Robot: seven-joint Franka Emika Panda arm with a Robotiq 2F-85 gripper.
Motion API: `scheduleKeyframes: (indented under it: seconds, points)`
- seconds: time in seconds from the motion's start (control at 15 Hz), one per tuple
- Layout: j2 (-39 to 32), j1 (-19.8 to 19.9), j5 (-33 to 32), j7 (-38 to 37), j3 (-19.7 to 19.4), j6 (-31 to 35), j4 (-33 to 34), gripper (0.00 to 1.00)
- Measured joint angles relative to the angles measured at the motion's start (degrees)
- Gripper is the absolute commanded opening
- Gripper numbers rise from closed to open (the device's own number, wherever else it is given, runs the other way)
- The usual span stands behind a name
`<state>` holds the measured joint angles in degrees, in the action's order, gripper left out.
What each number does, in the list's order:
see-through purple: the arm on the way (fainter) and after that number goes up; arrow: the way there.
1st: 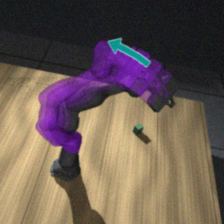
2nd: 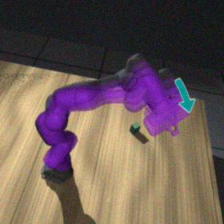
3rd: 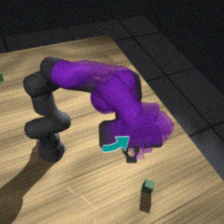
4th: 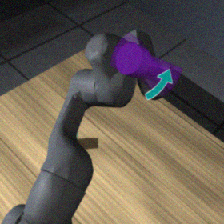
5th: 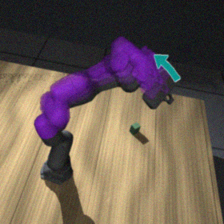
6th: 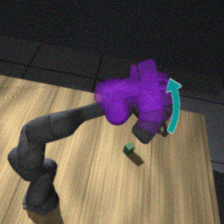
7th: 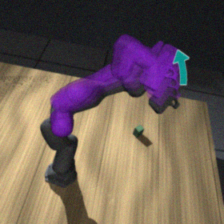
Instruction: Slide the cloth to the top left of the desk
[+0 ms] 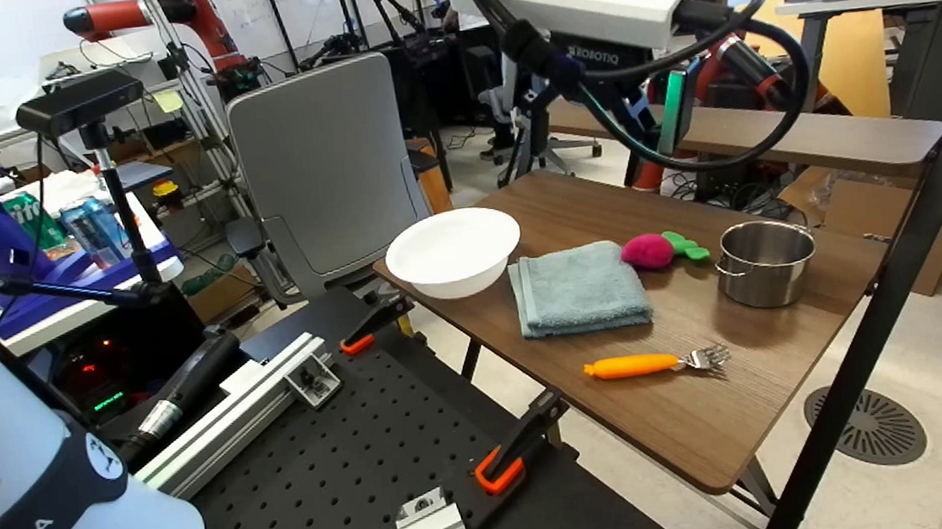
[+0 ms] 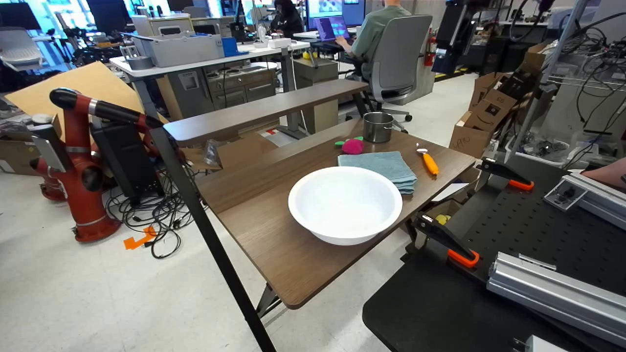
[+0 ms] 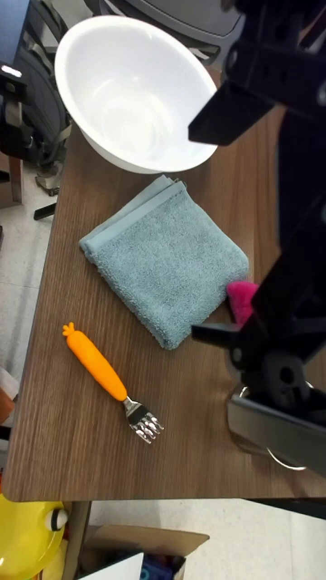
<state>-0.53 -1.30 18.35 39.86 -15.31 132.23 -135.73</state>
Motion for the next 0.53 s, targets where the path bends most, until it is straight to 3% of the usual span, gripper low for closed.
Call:
scheduleKeyframes:
  seconds: [0.53]
  points:
    - [-17.3,2.5,-2.2,-7.1,8.8,-0.1,12.7,1.0]
